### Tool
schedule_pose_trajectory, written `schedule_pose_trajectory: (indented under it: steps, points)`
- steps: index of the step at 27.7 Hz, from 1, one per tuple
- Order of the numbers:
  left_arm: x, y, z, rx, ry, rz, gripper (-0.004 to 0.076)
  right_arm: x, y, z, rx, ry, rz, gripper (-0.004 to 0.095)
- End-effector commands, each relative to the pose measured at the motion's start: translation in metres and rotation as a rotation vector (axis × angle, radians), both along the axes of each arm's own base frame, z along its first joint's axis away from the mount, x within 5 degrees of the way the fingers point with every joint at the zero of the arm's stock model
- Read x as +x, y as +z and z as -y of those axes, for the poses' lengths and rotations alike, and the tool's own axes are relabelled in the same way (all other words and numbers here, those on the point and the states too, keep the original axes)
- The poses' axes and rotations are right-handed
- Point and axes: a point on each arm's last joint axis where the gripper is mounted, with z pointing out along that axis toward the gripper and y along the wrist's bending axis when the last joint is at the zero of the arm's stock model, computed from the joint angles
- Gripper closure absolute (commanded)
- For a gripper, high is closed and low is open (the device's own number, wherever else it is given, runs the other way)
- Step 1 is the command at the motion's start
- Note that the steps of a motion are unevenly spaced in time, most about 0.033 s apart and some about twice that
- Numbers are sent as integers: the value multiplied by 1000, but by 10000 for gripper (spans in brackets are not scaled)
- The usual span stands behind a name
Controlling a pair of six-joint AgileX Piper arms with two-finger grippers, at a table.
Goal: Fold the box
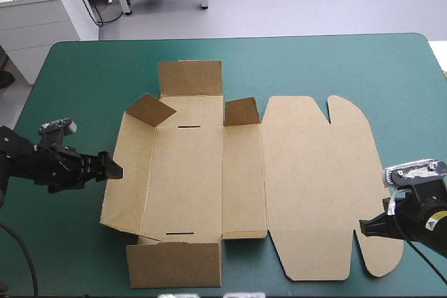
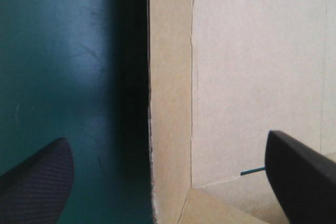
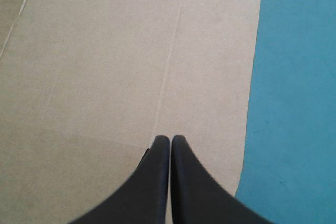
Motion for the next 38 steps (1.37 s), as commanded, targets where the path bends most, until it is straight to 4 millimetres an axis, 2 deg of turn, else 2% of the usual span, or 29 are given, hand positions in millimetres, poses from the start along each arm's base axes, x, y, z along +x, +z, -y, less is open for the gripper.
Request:
schedule_pose_trajectory:
  steps: [1, 8, 22, 25, 26, 29, 30, 33, 38]
  points:
    - [-10, -2, 9, -67, -45, -28, -7, 3, 9, 1, -3, -8, 65, 921]
    - [-7, -33, 18, -207, -48, -59, -4, 3, 9, 1, -3, -8, 65, 921]
    - [14, -67, 15, -287, -45, -156, 13, 3, 10, 1, -2, -9, 69, 921]
    - [16, -72, 14, -295, -37, -181, 120, 3, 10, 1, -2, -9, 71, 921]
    - [17, -72, 14, -296, -36, -184, 181, 3, 10, 1, -2, -9, 73, 921]
    - [17, -73, 14, -298, -33, -189, 407, 3, 10, 1, -2, -9, 73, 921]
    - [18, -73, 13, -295, -28, -185, 519, 3, 10, 1, -2, -9, 73, 921]
    - [18, -73, 14, -302, -27, -180, 731, 3, 10, 1, -2, -9, 73, 921]
    - [18, -74, 12, -267, -59, -157, 732, 3, 10, 1, -2, -9, 73, 921]
